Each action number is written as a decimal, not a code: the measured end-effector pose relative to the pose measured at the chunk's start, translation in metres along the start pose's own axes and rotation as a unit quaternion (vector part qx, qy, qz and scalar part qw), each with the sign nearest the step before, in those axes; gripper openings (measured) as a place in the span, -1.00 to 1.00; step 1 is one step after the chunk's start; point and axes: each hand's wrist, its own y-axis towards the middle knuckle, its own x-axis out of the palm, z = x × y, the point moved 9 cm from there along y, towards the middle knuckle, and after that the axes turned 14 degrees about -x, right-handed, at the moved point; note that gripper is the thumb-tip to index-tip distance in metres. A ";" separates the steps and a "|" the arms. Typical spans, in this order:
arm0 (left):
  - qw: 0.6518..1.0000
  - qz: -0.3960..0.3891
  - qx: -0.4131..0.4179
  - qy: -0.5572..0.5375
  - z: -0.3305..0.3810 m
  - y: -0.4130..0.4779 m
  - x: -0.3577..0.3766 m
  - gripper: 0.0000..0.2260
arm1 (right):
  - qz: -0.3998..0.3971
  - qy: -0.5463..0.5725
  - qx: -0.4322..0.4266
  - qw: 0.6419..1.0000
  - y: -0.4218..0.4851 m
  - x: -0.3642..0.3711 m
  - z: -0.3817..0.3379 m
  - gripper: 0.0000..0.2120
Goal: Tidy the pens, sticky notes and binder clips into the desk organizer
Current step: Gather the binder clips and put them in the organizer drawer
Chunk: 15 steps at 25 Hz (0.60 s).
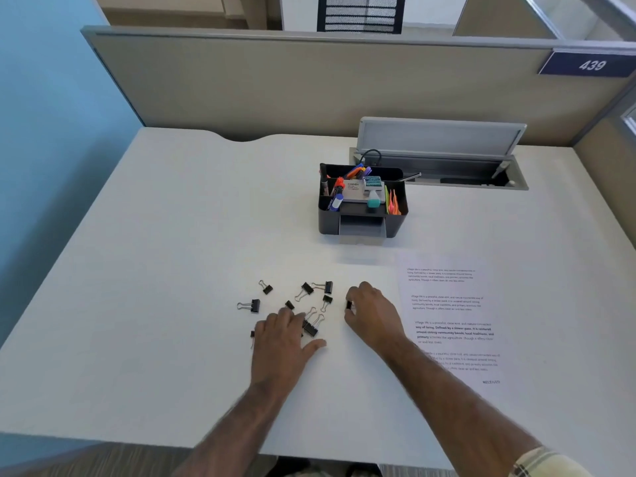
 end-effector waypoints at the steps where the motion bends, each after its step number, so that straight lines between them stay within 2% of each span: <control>1: 1.000 -0.003 -0.004 0.016 0.006 0.000 0.002 -0.46 | 0.012 0.005 0.001 1.000 0.000 -0.005 0.001 -0.85; 3: 0.999 0.002 -0.007 0.041 0.013 0.001 0.003 -0.49 | 0.044 0.011 -0.002 0.999 0.001 -0.019 0.003 -0.85; 10: 0.998 0.039 0.035 0.043 0.027 0.002 -0.005 -0.81 | 0.160 -0.001 -0.020 0.987 0.043 -0.095 0.012 -0.91; 15: 0.998 0.030 0.049 0.021 0.028 0.000 -0.006 -0.86 | 0.154 -0.036 -0.033 0.987 0.087 -0.119 0.017 -0.84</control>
